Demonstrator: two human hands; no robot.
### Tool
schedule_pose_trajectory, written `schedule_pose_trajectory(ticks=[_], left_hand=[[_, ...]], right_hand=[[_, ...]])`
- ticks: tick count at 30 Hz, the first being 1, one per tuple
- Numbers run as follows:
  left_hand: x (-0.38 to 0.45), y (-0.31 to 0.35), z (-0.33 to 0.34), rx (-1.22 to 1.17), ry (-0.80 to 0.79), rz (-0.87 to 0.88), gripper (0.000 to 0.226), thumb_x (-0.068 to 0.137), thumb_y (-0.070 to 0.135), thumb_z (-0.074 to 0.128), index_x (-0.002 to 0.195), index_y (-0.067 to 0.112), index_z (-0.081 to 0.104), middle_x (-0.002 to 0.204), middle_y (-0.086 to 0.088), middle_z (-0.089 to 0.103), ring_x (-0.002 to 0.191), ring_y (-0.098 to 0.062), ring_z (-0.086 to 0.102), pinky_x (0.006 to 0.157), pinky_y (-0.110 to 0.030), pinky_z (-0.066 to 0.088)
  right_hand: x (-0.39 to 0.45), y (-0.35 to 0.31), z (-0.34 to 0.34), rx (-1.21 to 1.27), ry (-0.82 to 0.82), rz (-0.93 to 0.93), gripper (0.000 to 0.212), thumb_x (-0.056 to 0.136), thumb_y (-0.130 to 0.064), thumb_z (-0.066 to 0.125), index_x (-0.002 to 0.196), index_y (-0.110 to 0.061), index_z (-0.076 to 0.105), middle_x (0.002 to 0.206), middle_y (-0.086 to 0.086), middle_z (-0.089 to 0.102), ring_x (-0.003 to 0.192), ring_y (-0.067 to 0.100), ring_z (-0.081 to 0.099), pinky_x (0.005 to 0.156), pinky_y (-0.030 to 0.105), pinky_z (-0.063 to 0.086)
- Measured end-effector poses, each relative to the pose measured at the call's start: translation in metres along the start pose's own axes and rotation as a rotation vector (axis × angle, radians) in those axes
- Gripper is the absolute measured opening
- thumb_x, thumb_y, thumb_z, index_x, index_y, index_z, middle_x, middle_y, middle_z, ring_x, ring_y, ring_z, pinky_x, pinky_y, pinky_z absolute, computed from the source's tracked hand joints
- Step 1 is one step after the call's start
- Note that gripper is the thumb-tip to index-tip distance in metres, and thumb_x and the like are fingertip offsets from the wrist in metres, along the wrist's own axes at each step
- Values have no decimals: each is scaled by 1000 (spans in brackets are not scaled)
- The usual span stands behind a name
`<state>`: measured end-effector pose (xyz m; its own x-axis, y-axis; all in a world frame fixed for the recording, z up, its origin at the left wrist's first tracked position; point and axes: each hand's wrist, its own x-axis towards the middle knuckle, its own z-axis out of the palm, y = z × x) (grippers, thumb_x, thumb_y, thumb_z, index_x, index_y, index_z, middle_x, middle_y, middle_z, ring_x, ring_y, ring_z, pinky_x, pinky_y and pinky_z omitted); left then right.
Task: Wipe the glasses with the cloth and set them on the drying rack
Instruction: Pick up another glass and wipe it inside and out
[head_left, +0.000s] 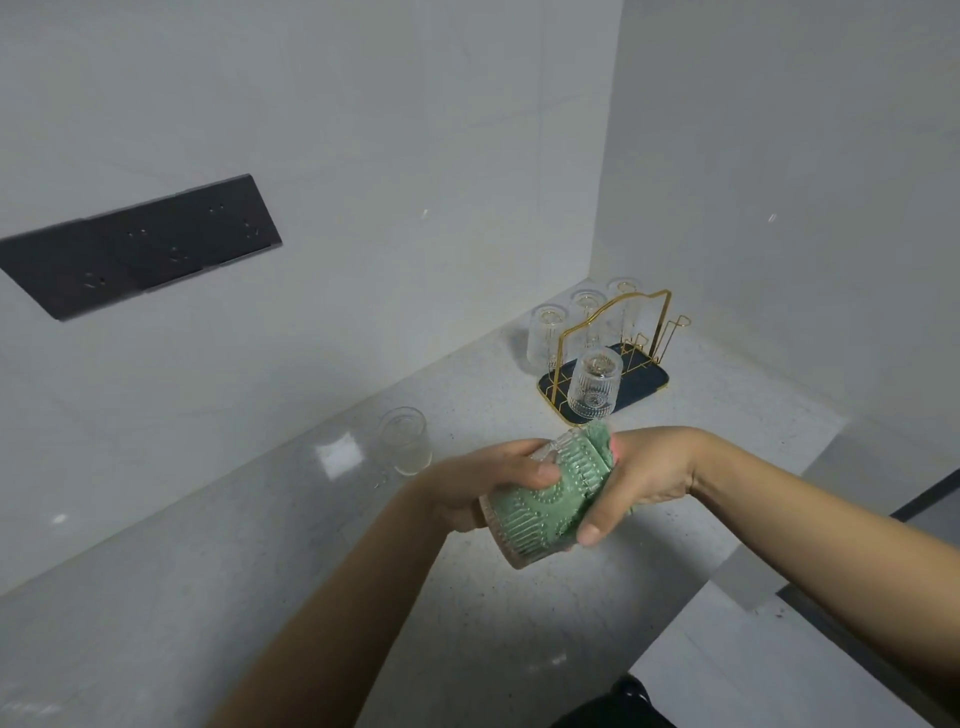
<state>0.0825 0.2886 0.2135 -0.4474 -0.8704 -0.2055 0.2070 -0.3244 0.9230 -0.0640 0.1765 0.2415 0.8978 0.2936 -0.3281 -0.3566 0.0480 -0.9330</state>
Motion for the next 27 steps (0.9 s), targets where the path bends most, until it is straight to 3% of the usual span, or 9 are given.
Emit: schedule_pose_trajectory(ticks=[3,6,9,11,13,17,21,24,27], left_hand=[[0,3,-1,-35,-29,-29,36,99,35,41,124,13,56,102,-6,62,89,-19,63,76,-28,55],[-3,4,-2,-10,66,93,62,101,25,4,120,23,63,99,1,64,87,-15,61,74,-28,51],[-2,-13,0,-2,366,208,48,97,52,34,126,26,61,118,1,67,104,-18,66,81,-36,55],[6,-28,1,8,643,317,56,80,51,64,127,23,52,123,-3,63,104,-20,69,78,-38,58],[16,-37,4,82,857,403,58,72,48,70,120,24,49,118,-11,62,97,-25,69,71,-38,59],[9,-20,11,-31,726,351,35,92,47,54,104,19,73,104,-16,73,95,-29,70,71,-38,57],[0,-11,5,-47,626,1,57,92,63,40,109,18,71,95,-6,74,81,-16,72,70,-33,58],[3,-17,2,54,767,86,73,78,74,49,120,16,59,103,-10,68,76,-16,71,56,-30,56],[12,-27,5,135,950,346,46,76,58,58,106,24,56,102,-8,63,66,-10,66,44,-26,49]], right_hand=[[2,7,-4,98,91,-65,37,71,10,61,103,-9,68,105,12,69,97,27,64,85,37,54],[3,11,-8,215,251,-101,37,69,10,61,101,-6,70,105,14,70,96,26,67,87,34,55],[4,13,-16,452,324,-176,55,61,1,77,114,1,64,113,22,66,102,30,65,87,35,55],[8,14,-17,591,328,-207,62,58,-5,83,116,2,63,117,24,63,103,31,65,84,36,56],[14,14,-11,606,341,-232,55,59,-8,84,110,3,66,116,24,63,99,31,66,81,38,56],[16,17,8,145,444,-312,37,76,0,64,113,1,60,113,24,64,104,32,64,91,38,52],[22,24,9,-530,521,-204,35,78,-14,61,109,2,59,103,18,65,96,26,63,87,46,52],[20,17,3,-108,582,-238,37,72,-3,60,108,6,59,104,25,65,97,32,64,90,40,51],[18,11,-5,393,425,-251,42,75,-2,56,116,7,56,109,28,63,99,41,61,94,43,49]])
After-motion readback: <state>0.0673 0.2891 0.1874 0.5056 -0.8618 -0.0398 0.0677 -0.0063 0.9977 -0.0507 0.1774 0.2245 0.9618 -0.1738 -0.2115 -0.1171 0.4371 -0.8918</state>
